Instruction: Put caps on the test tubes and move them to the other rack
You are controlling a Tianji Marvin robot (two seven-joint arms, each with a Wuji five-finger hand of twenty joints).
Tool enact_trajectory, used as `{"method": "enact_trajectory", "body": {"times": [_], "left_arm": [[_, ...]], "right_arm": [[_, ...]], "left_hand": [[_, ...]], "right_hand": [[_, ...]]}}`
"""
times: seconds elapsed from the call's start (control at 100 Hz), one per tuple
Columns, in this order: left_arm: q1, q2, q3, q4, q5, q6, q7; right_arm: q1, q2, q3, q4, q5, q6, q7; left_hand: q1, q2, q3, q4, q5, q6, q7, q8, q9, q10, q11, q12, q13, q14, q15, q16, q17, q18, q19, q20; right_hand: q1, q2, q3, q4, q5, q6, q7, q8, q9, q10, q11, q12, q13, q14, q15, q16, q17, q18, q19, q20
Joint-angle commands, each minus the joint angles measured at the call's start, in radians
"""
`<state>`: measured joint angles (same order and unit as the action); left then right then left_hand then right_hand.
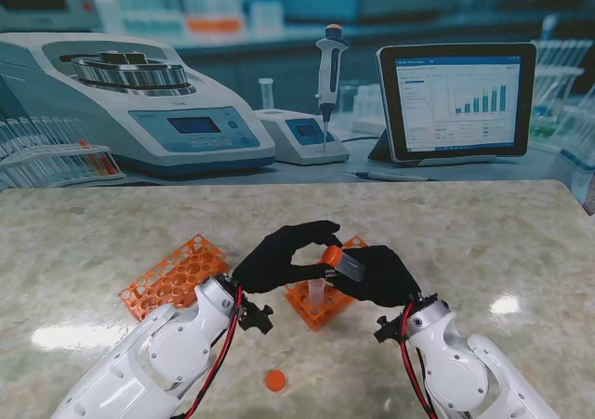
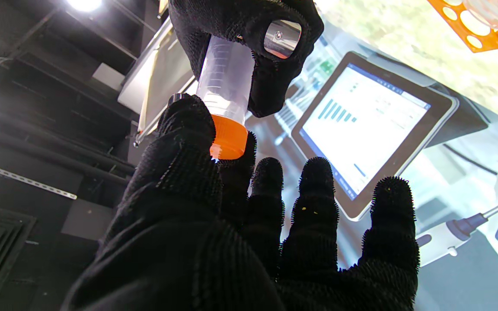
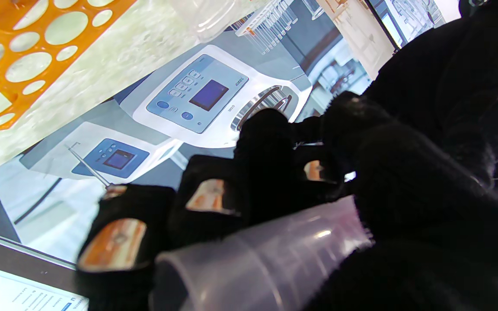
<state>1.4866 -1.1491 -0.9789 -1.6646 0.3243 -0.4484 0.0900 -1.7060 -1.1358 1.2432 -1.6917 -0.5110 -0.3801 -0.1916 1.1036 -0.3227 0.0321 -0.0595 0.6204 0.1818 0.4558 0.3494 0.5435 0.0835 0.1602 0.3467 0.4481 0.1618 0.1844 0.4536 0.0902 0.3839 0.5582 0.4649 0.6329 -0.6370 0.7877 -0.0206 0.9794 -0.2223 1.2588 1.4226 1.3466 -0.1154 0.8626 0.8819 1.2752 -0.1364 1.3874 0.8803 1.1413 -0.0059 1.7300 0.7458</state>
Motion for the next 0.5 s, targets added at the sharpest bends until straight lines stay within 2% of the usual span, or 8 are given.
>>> {"method": "enact_trajectory", "body": {"times": [0.0, 0.03, 0.13, 0.22, 0.49], "left_arm": [[-0.001, -0.001, 0.002, -0.003, 0.004, 0.001, -0.007], [-0.001, -0.001, 0.002, -0.003, 0.006, 0.001, -0.008], [-0.004, 0.001, 0.002, -0.002, 0.015, -0.001, -0.011], [-0.007, 0.003, 0.004, -0.001, 0.025, -0.001, -0.014], [-0.010, 0.006, 0.004, -0.002, 0.029, -0.005, -0.023]], "right_arm": [[-0.007, -0.005, -0.007, -0.011, 0.000, 0.003, 0.005], [-0.007, -0.004, -0.007, -0.012, 0.000, 0.004, 0.005], [-0.007, -0.005, -0.008, -0.012, 0.000, 0.004, 0.005], [-0.008, -0.005, -0.008, -0.012, 0.000, 0.004, 0.004], [-0.008, -0.004, -0.006, -0.010, 0.001, 0.002, 0.005]], "left_hand": [[0.187, 0.085, 0.273, 0.038, 0.172, -0.155, 0.109, 0.022, 0.014, -0.051, 0.004, -0.019, 0.023, -0.033, -0.002, 0.004, -0.007, 0.002, 0.040, -0.021], [0.187, 0.077, 0.316, 0.024, 0.183, -0.158, 0.088, 0.023, 0.015, -0.049, 0.004, -0.021, 0.024, -0.033, -0.003, 0.002, -0.006, 0.002, 0.041, -0.022], [0.187, 0.065, 0.374, 0.029, 0.186, -0.184, 0.066, 0.025, 0.014, -0.045, 0.002, -0.025, 0.024, -0.034, -0.004, -0.001, -0.005, 0.000, 0.039, -0.024], [0.173, 0.021, 0.429, 0.024, 0.181, -0.203, 0.035, 0.020, 0.017, -0.039, -0.002, -0.031, 0.024, -0.037, -0.004, -0.004, -0.002, 0.000, 0.042, -0.026], [0.174, 0.001, 0.461, 0.019, 0.154, -0.268, 0.014, 0.010, 0.018, -0.028, -0.011, -0.039, 0.016, -0.034, -0.009, -0.009, -0.009, 0.001, 0.038, -0.029]], "right_hand": [[0.040, 0.019, 0.003, -0.001, 0.030, -0.066, 0.037, 0.027, 0.013, 0.060, 0.004, -0.004, 0.053, -0.153, 0.119, 0.035, 0.034, -0.048, 0.110, 0.005], [0.040, 0.018, 0.002, -0.001, 0.030, -0.066, 0.037, 0.027, 0.013, 0.060, 0.004, -0.004, 0.053, -0.153, 0.119, 0.035, 0.034, -0.048, 0.110, 0.005], [0.039, 0.018, 0.002, -0.001, 0.030, -0.066, 0.037, 0.027, 0.014, 0.058, 0.004, -0.004, 0.053, -0.153, 0.119, 0.035, 0.034, -0.048, 0.110, 0.005], [0.040, 0.019, 0.003, -0.001, 0.030, -0.066, 0.037, 0.027, 0.014, 0.060, 0.004, -0.004, 0.053, -0.153, 0.119, 0.035, 0.034, -0.048, 0.110, 0.005], [0.039, 0.019, 0.001, -0.001, 0.030, -0.066, 0.037, 0.027, 0.014, 0.060, 0.004, -0.005, 0.053, -0.153, 0.119, 0.035, 0.034, -0.048, 0.110, 0.005]]}}
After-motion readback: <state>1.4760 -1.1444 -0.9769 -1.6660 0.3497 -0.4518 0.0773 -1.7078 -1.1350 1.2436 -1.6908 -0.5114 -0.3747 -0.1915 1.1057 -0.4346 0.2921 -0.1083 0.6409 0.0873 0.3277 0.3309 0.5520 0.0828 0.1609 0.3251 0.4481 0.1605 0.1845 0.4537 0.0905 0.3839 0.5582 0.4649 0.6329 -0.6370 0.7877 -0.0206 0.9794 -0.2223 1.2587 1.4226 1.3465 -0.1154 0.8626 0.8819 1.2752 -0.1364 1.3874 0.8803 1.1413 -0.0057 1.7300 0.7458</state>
